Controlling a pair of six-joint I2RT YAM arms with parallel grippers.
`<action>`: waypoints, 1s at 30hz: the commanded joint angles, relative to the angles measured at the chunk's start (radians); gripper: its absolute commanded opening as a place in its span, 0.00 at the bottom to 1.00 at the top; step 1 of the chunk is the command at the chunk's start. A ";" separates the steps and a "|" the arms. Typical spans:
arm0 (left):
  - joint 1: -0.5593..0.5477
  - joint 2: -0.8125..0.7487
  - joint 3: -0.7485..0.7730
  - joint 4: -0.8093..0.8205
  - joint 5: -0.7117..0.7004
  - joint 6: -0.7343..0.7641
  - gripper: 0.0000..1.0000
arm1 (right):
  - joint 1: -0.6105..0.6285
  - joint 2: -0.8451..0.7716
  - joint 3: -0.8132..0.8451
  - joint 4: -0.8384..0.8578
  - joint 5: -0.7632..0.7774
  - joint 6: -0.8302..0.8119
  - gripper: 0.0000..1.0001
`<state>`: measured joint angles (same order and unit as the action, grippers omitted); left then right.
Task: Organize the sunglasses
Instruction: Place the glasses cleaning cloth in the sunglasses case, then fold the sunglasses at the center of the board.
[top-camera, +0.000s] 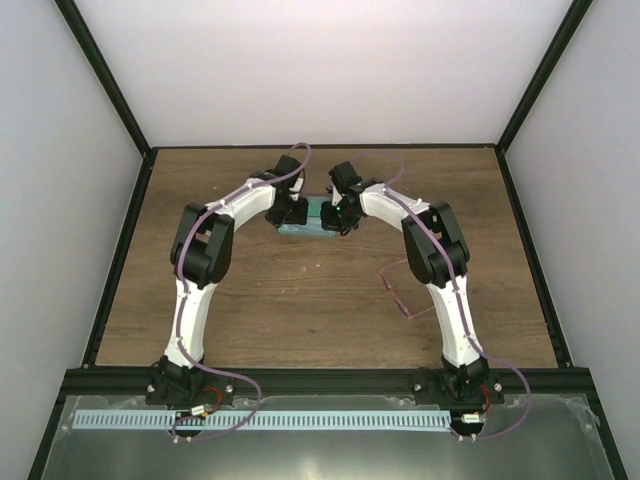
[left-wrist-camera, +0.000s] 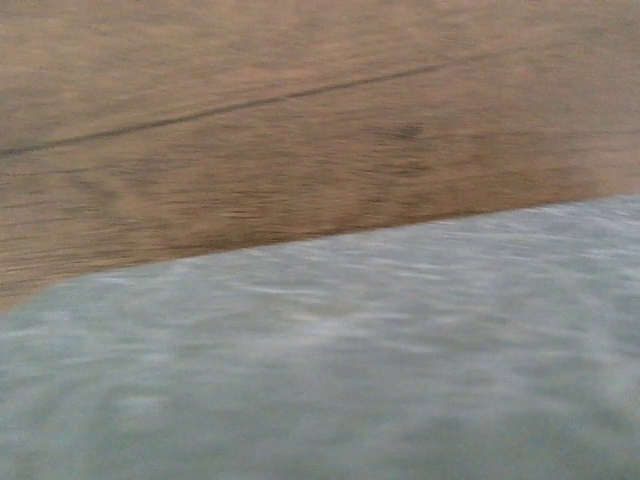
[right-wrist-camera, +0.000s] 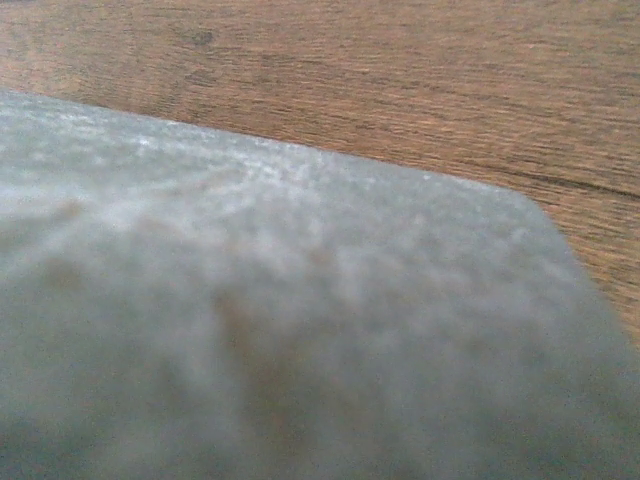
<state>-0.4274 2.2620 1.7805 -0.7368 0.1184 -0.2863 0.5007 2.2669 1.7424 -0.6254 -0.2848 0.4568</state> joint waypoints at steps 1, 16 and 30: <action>0.046 -0.031 -0.021 -0.041 -0.171 0.028 0.51 | -0.005 0.050 -0.025 -0.036 0.008 -0.006 0.01; 0.094 -0.150 0.004 -0.006 -0.006 0.012 0.51 | -0.005 0.012 -0.006 -0.036 -0.011 -0.018 0.01; 0.050 -0.258 -0.146 0.065 -0.018 0.028 0.52 | -0.006 -0.271 -0.095 0.051 0.024 -0.022 0.15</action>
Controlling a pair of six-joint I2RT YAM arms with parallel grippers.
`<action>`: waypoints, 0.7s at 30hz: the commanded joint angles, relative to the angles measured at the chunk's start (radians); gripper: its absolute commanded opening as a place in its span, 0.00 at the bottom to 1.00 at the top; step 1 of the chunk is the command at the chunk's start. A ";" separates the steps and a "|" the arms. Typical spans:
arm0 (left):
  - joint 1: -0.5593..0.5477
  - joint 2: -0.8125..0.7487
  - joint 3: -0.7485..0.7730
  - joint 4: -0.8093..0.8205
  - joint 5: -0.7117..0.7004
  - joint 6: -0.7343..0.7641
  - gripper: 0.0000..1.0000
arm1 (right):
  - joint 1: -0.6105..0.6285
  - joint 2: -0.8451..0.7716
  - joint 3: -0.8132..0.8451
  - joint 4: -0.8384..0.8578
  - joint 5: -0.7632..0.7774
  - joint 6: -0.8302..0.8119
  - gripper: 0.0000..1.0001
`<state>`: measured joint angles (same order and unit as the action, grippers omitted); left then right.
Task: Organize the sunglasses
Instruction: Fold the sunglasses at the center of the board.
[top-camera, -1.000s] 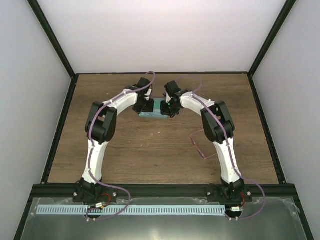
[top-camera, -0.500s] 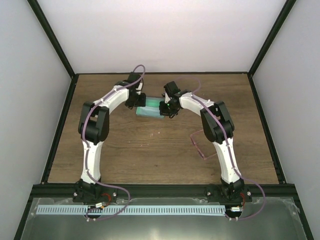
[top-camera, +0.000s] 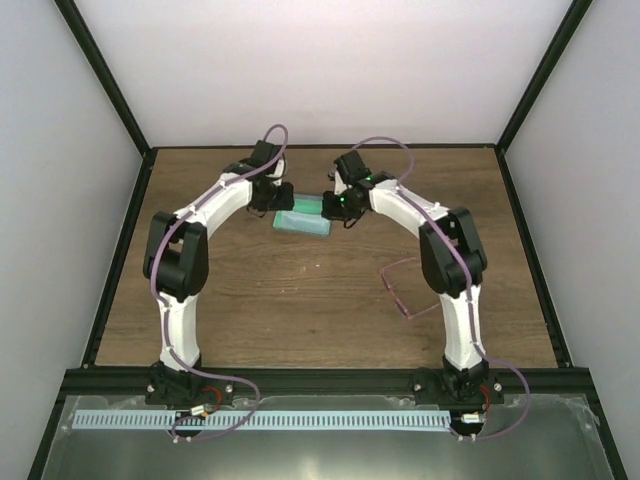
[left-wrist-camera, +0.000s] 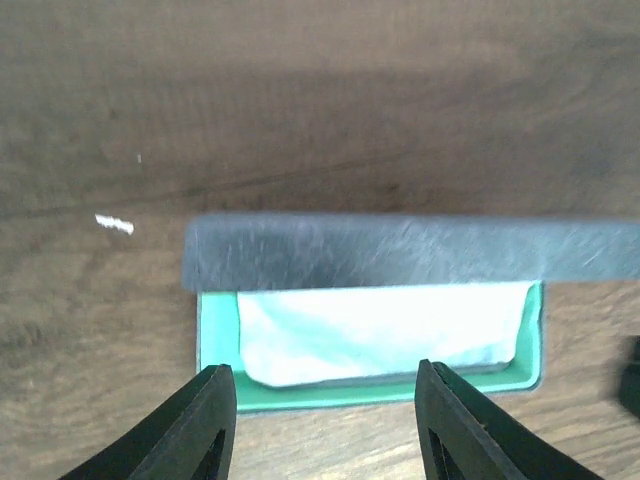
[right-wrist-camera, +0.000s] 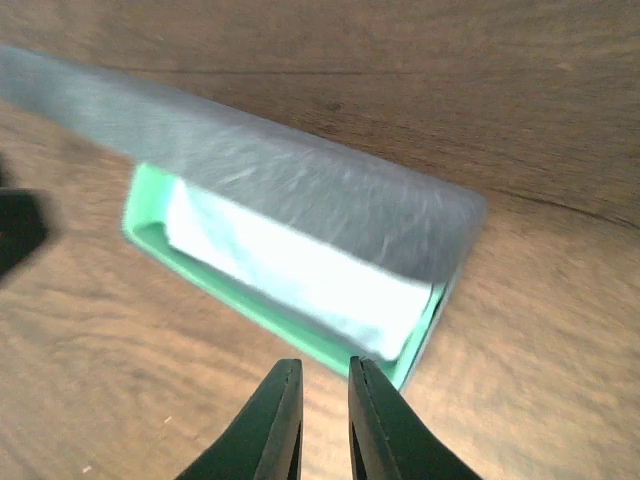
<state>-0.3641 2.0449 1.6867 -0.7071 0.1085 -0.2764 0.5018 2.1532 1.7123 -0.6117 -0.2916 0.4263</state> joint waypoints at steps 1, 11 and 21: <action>-0.026 -0.052 -0.073 0.049 -0.007 0.032 0.53 | -0.009 -0.198 -0.103 0.049 0.046 0.022 0.16; -0.315 -0.058 -0.027 0.078 -0.025 0.057 0.91 | -0.138 -0.777 -0.673 -0.079 0.393 0.453 0.56; -0.505 -0.008 -0.063 0.070 0.008 -0.204 0.69 | -0.215 -1.187 -0.947 -0.338 0.287 0.578 0.60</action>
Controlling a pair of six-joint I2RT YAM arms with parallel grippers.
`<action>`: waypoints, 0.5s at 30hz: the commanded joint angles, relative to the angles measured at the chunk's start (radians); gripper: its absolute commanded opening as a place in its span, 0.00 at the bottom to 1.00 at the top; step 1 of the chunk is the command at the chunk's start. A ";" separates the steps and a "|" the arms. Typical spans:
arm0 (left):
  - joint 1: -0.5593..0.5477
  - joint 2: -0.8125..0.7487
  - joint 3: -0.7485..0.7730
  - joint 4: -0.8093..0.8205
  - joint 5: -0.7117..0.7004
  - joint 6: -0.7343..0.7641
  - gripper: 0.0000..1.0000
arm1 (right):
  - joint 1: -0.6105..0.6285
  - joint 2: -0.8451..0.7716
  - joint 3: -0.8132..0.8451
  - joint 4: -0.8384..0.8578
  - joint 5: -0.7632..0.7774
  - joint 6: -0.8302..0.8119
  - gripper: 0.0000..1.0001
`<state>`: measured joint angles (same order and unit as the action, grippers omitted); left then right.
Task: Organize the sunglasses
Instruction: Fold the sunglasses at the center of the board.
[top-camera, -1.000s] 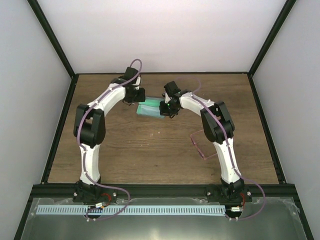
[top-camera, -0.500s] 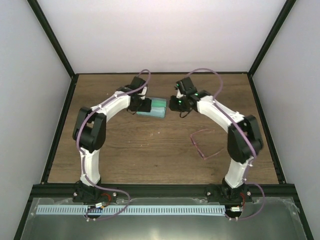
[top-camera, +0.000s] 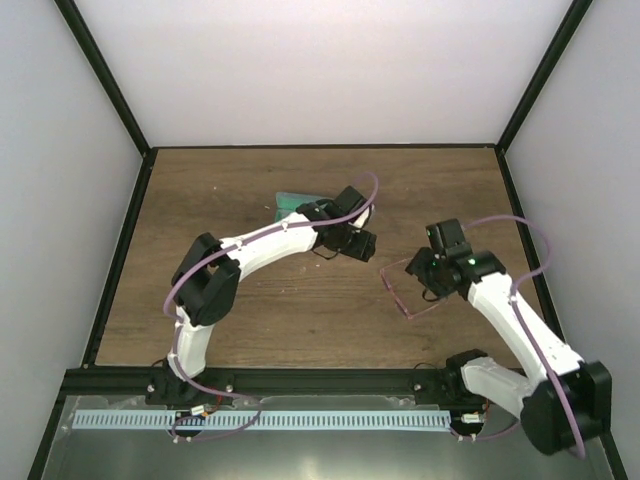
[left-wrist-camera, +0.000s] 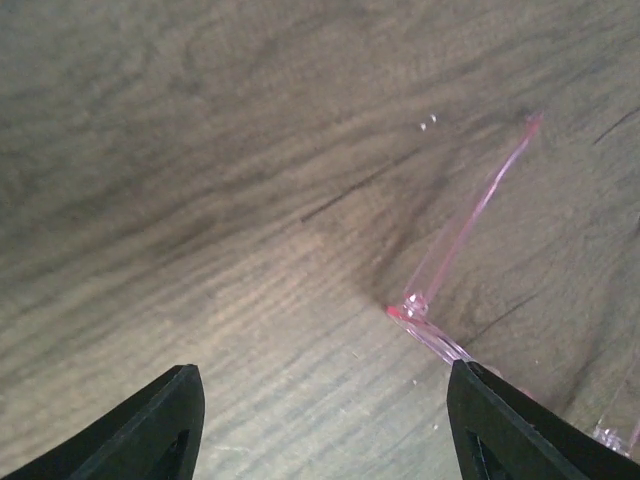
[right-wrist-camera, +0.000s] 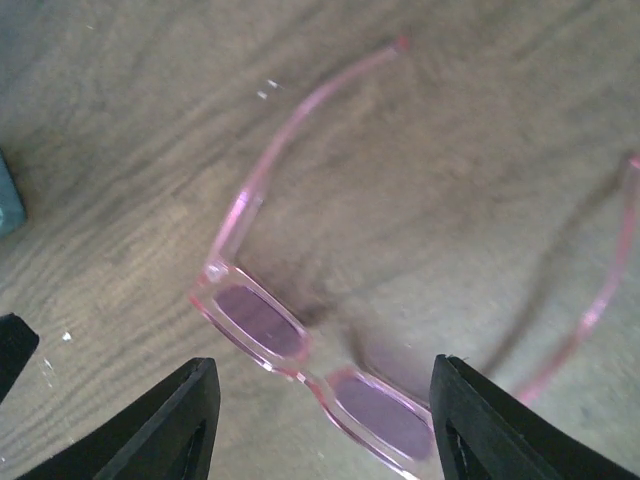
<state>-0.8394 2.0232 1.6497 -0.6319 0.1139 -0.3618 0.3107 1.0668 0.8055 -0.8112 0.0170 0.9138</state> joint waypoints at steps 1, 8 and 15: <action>-0.050 0.019 -0.026 -0.007 0.002 -0.138 0.69 | -0.027 -0.133 -0.059 -0.158 -0.020 0.103 0.61; -0.124 0.039 -0.026 -0.023 -0.025 -0.233 0.69 | -0.046 -0.151 -0.102 -0.203 -0.059 0.082 0.53; -0.152 0.028 -0.045 -0.033 -0.052 -0.274 0.68 | -0.050 0.025 -0.038 -0.291 -0.084 0.063 0.60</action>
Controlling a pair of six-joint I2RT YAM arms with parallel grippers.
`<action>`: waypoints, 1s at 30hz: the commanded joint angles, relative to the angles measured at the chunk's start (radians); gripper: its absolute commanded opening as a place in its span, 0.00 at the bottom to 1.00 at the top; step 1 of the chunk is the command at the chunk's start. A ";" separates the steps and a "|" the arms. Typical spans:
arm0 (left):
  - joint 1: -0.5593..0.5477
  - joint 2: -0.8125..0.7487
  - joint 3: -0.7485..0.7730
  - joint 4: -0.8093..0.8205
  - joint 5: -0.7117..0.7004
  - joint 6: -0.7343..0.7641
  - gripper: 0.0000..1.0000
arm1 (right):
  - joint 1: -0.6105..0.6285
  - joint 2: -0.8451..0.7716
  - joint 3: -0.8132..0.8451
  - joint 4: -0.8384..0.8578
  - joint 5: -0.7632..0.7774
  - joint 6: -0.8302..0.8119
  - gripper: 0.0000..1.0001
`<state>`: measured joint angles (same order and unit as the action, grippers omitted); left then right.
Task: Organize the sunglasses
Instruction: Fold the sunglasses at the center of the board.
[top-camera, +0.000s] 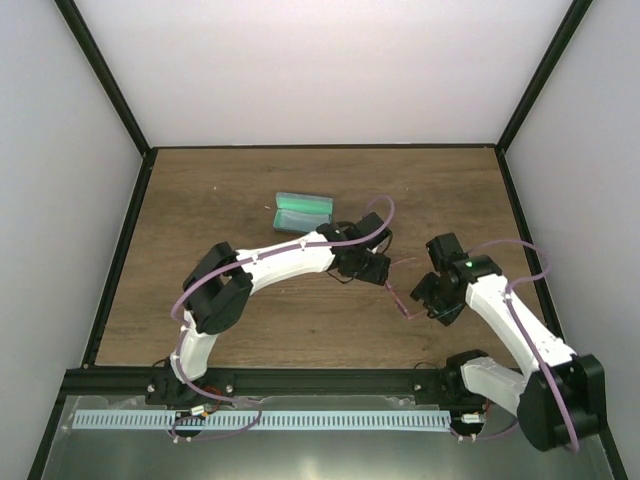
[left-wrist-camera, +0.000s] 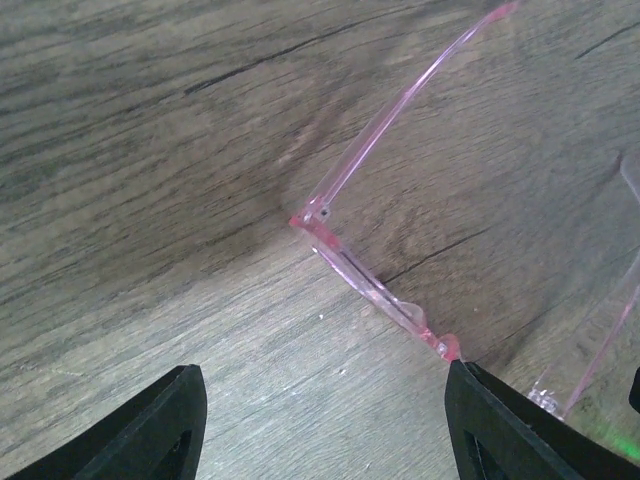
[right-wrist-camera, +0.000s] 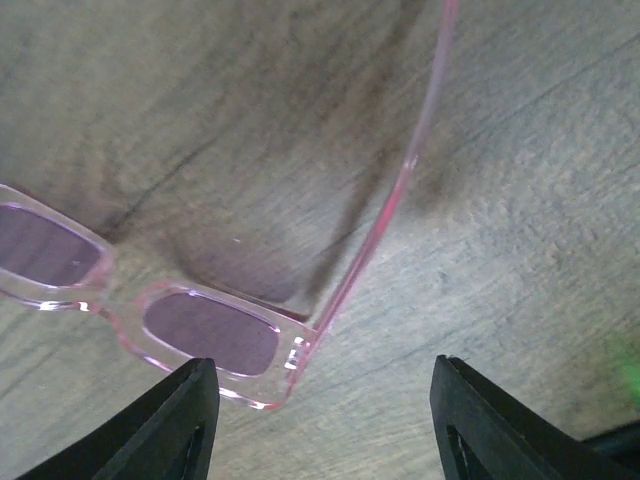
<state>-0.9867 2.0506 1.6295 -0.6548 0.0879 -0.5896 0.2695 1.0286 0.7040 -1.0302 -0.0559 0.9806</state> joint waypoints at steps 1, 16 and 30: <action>-0.007 -0.002 -0.032 -0.005 -0.025 -0.049 0.67 | -0.010 0.081 0.064 -0.073 -0.013 -0.007 0.60; -0.008 0.014 -0.064 0.017 -0.017 -0.001 0.66 | -0.082 0.225 -0.008 0.091 -0.032 -0.040 0.39; -0.005 0.242 0.095 0.021 0.021 0.009 0.66 | -0.082 0.289 0.007 0.166 -0.039 -0.132 0.08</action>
<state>-0.9909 2.2089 1.6745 -0.6147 0.0967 -0.5938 0.1955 1.3018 0.6914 -0.9020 -0.0864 0.8833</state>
